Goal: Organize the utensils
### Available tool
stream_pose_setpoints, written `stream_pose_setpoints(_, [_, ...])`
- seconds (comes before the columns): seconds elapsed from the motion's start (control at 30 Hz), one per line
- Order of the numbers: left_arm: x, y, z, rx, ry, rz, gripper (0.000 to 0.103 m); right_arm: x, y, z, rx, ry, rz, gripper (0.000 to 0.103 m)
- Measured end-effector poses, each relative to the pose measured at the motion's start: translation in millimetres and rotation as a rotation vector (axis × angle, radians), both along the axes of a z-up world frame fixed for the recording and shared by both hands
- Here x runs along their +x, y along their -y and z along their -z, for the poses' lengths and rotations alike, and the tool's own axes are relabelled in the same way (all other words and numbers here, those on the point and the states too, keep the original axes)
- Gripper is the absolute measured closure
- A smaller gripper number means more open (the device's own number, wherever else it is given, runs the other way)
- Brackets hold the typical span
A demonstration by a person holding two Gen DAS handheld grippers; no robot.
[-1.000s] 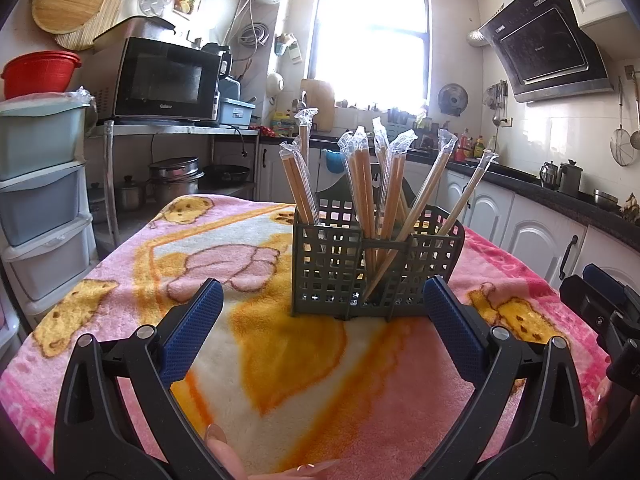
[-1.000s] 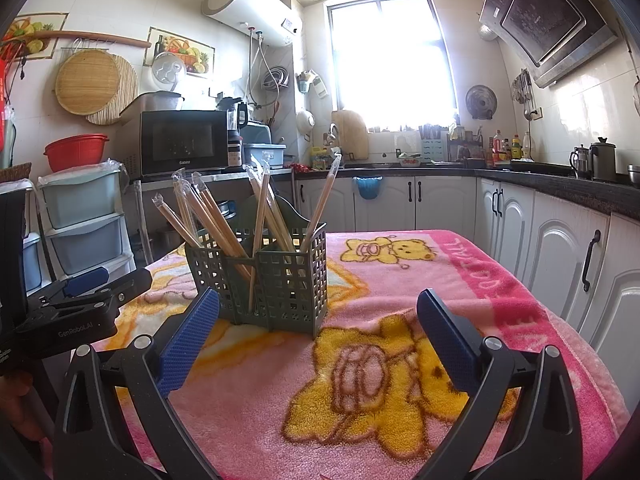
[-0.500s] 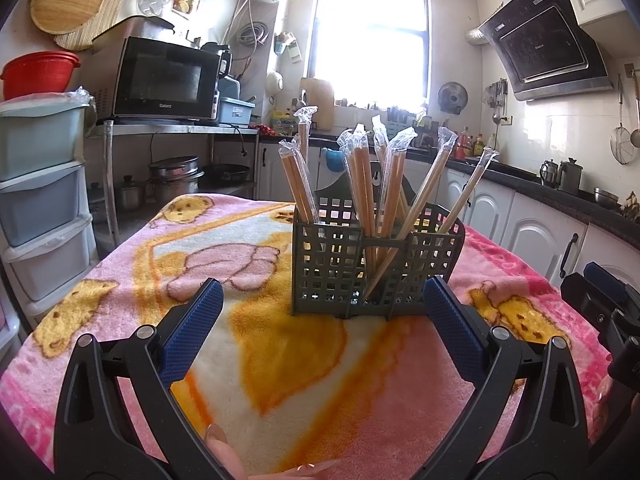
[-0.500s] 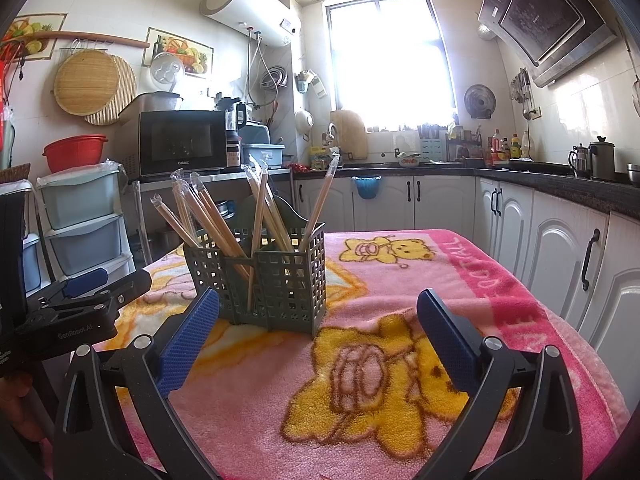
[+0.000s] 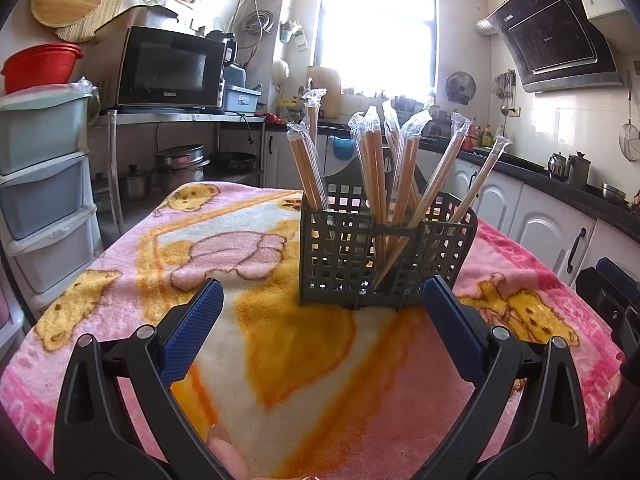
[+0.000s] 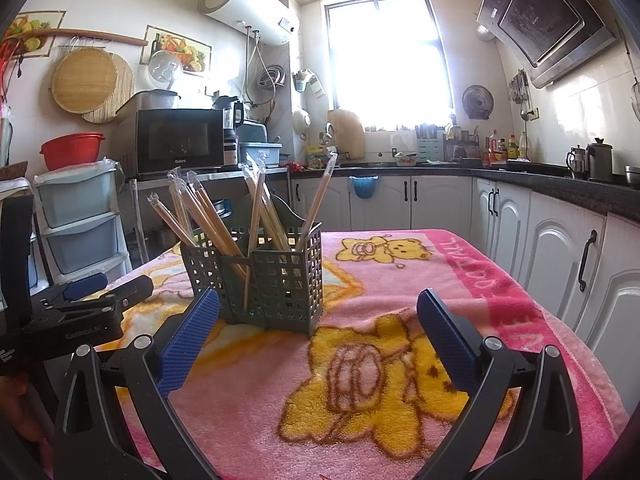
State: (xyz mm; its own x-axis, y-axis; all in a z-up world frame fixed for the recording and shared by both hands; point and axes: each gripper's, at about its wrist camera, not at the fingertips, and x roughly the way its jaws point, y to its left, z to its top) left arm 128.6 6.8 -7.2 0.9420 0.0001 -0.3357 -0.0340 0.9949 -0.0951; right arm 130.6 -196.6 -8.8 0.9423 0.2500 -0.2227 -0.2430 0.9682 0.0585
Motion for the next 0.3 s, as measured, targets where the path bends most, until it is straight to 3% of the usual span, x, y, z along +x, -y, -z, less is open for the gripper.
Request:
stream_pose_setpoints(0.07, [0.8, -2.9, 0.0, -0.016, -0.01, -0.011, 0.01, 4.6, 3.0, -0.3, 0.007, -0.022, 0.023, 0.007])
stream_pose_setpoints(0.13, [6.0, -13.3, -1.7, -0.045, -0.069, -0.03, 0.01, 15.2, 12.3, -1.2, 0.015, -0.08, 0.072, 0.007])
stream_pose_setpoints(0.3, [43.7, -80.2, -0.3, -0.076, -0.31, -0.207, 0.01, 83.7, 69.3, 8.3, -0.028, -0.381, 0.307, 0.007])
